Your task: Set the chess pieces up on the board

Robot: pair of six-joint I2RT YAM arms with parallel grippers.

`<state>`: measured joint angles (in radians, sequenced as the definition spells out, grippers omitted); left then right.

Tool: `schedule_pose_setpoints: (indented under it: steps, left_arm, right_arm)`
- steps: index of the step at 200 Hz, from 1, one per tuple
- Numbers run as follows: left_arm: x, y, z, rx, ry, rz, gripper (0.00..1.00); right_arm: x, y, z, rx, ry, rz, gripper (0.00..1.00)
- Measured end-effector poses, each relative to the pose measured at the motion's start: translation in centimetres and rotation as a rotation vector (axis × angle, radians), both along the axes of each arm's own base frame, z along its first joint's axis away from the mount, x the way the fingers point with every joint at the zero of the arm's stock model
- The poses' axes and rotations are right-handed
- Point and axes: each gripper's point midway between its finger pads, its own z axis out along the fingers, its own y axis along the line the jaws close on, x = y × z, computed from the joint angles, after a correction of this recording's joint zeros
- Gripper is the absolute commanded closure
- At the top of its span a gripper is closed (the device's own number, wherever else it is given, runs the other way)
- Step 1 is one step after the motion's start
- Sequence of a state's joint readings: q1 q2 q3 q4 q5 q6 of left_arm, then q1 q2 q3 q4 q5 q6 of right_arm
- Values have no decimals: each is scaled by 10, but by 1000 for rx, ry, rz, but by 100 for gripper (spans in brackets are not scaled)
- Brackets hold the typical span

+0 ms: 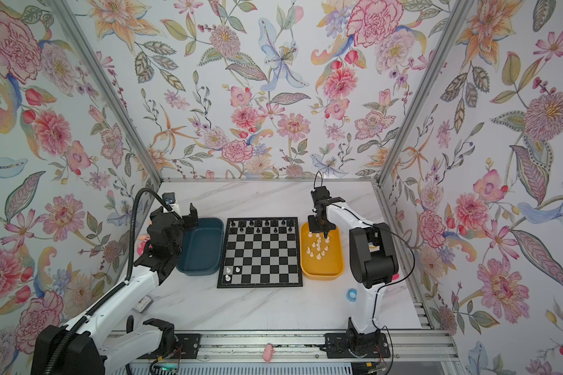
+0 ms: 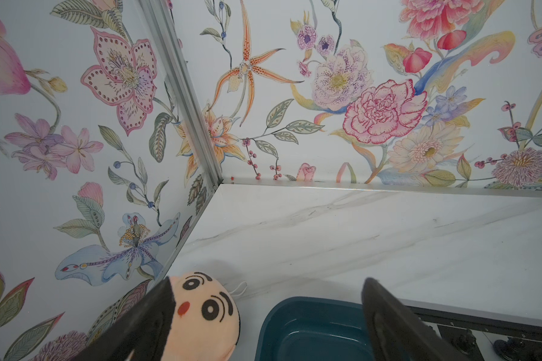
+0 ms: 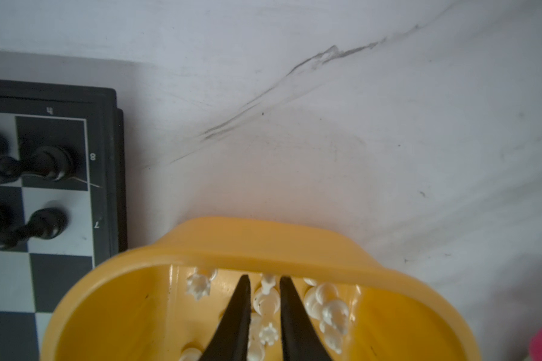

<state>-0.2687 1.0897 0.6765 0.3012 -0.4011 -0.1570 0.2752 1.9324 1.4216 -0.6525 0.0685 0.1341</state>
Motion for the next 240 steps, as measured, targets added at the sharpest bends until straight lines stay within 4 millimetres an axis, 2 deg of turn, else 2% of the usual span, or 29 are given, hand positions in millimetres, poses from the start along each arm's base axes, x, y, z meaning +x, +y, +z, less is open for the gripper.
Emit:
schedule_pose_setpoints:
  steps: [133,211,240]
  left_arm:
    - [0,0,2,-2,-8,0,5]
    - [-1,0,-2,-1,-3,0,5]
    - [-1,0,-3,0,-2,0,5]
  right_arm:
    - [5,-2,-1,-13,-4,0,76]
    - [3,-3,-18,-27,34,0,76]
    - [2,-3,-19,-28,37,0,81]
